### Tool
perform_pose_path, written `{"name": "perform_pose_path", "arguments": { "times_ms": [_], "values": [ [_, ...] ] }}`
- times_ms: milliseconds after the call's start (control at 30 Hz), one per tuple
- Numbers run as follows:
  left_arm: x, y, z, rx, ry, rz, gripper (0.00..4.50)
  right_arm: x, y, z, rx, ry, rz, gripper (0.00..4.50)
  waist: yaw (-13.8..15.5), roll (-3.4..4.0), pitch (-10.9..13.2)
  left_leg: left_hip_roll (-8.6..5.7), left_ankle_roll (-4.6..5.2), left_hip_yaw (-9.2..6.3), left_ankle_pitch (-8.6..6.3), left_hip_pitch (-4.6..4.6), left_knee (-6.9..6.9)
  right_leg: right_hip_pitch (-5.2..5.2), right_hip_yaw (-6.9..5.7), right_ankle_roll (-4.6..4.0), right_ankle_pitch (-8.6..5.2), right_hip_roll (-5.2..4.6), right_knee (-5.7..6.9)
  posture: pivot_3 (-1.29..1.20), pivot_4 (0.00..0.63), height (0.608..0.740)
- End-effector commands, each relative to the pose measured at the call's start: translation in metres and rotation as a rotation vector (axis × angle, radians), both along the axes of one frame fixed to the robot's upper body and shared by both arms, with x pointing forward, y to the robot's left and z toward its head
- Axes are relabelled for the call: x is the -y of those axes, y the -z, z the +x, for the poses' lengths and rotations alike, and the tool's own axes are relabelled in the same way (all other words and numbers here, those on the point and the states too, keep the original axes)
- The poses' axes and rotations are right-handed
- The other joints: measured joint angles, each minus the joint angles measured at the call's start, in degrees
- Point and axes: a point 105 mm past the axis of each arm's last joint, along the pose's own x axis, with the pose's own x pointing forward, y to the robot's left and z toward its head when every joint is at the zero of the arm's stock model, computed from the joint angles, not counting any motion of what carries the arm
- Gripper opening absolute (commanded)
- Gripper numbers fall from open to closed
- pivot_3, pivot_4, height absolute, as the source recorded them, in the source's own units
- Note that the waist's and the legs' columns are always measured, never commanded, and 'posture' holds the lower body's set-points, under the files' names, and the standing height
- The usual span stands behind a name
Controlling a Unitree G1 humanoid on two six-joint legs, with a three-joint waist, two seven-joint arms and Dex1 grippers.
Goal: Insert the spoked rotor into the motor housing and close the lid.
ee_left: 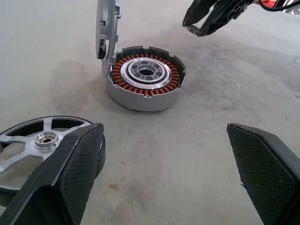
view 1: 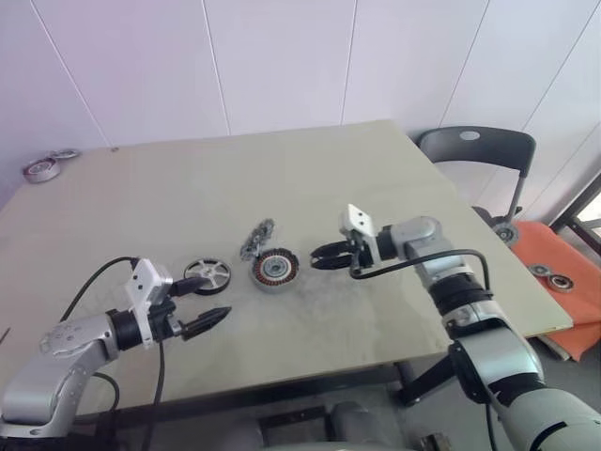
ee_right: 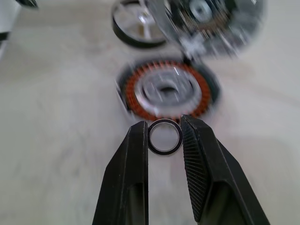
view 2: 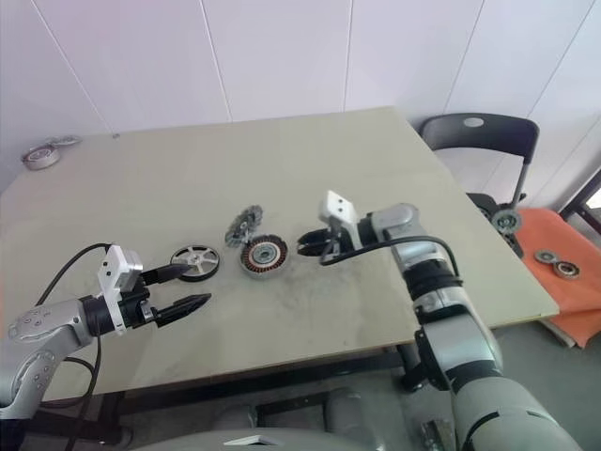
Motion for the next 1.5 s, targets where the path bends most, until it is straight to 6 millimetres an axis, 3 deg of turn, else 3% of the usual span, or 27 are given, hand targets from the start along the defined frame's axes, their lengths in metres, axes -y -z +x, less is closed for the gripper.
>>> {"name": "perform_pose_path", "arguments": {
  "times_ms": [33, 433, 633, 1033, 1500],
  "values": [
    [0.001, -0.007, 0.003, 0.043, 0.007, 0.006, 4.5, -0.019, -0.016, 0.007, 0.05, -0.017, 0.03, 0.65, 0.2, -0.01, 0.0, 0.0, 0.0, 0.0, 0.0, 0.0, 0.0, 0.0, 0.0, 0.0, 0.0, 0.0, 0.0, 0.0, 0.0, 0.74],
    [0.004, -0.01, 0.001, 0.064, 0.003, 0.011, 4.5, -0.057, -0.009, 0.009, 0.053, -0.053, 0.032, 0.65, -0.1, 0.0, 0.0, 0.0, 0.0, 0.0, 0.0, -0.05, -0.03, -0.11, 0.0, -0.16, 0.1, 0.0, 0.06, 0.0, 0.0, 0.74],
    [0.007, -0.011, 0.002, 0.071, 0.001, 0.004, 4.5, -0.066, -0.009, 0.008, 0.056, -0.067, 0.035, 0.65, 0.0, 0.0, 0.0, 0.0, 0.0, 0.0, 0.0, -0.06, -0.05, -0.11, 0.0, -0.16, 0.11, 0.0, 0.06, 0.0, 0.0, 0.74],
    [0.012, -0.013, 0.004, 0.078, 0.004, -0.008, 4.5, -0.066, 0.011, 0.007, 0.03, -0.056, -0.023, 0.65, -0.1, -0.01, 0.0, 0.0, 0.0, 0.0, 0.0, -0.06, -0.06, -0.13, 0.0, -0.16, 0.12, 0.0, 0.08, 0.0, 0.0, 0.74],
    [0.017, -0.014, 0.003, 0.081, 0.016, -0.015, 4.5, -0.067, 0.018, 0.011, 0.043, -0.004, -0.038, 0.65, -0.2, -0.01, 0.0, 0.0, 0.0, 0.0, 0.0, -0.06, -0.07, -0.13, 0.0, -0.15, 0.12, 0.0, 0.08, 0.0, 0.0, 0.74]
  ]
}}
